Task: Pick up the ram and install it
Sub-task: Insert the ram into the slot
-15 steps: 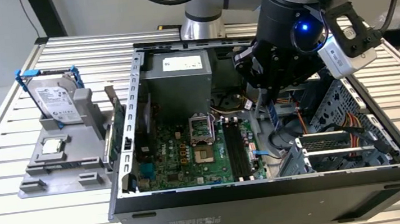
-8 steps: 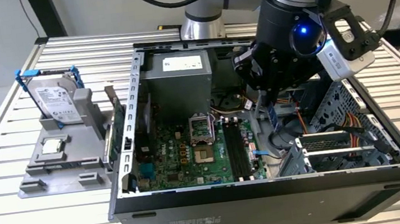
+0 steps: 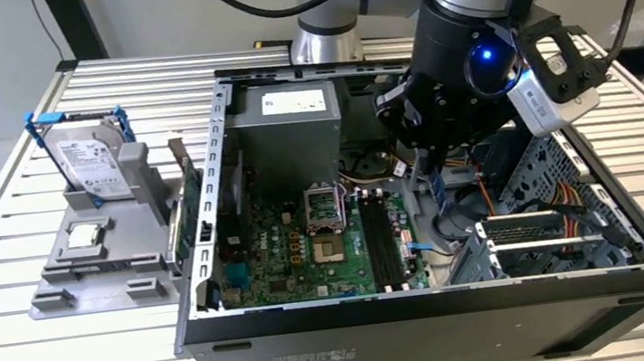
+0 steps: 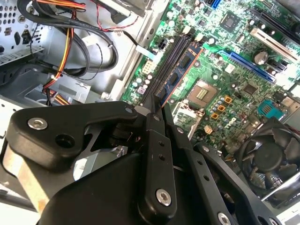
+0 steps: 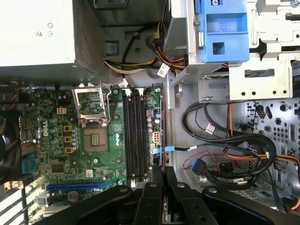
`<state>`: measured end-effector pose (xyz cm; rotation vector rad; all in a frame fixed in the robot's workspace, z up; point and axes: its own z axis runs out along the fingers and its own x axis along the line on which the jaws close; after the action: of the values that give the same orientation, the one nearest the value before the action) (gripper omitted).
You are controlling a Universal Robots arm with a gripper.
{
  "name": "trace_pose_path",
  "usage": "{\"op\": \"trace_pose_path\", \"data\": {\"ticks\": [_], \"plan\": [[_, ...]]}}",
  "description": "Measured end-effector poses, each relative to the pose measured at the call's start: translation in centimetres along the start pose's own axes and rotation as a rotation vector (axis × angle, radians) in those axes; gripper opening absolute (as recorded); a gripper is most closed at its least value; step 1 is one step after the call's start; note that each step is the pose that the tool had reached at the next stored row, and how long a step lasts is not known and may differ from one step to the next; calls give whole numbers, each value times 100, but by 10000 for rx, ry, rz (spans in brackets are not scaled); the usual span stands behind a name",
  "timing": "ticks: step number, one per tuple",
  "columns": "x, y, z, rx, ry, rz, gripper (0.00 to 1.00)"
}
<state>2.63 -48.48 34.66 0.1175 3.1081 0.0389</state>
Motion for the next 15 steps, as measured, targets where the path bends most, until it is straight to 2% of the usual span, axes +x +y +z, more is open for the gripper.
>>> {"op": "trace_pose_path", "data": {"ticks": [9, 15], "plan": [[0, 0, 8, -1, 9, -13, 0], [2, -2, 67, 1, 43, -20, 0]]}}
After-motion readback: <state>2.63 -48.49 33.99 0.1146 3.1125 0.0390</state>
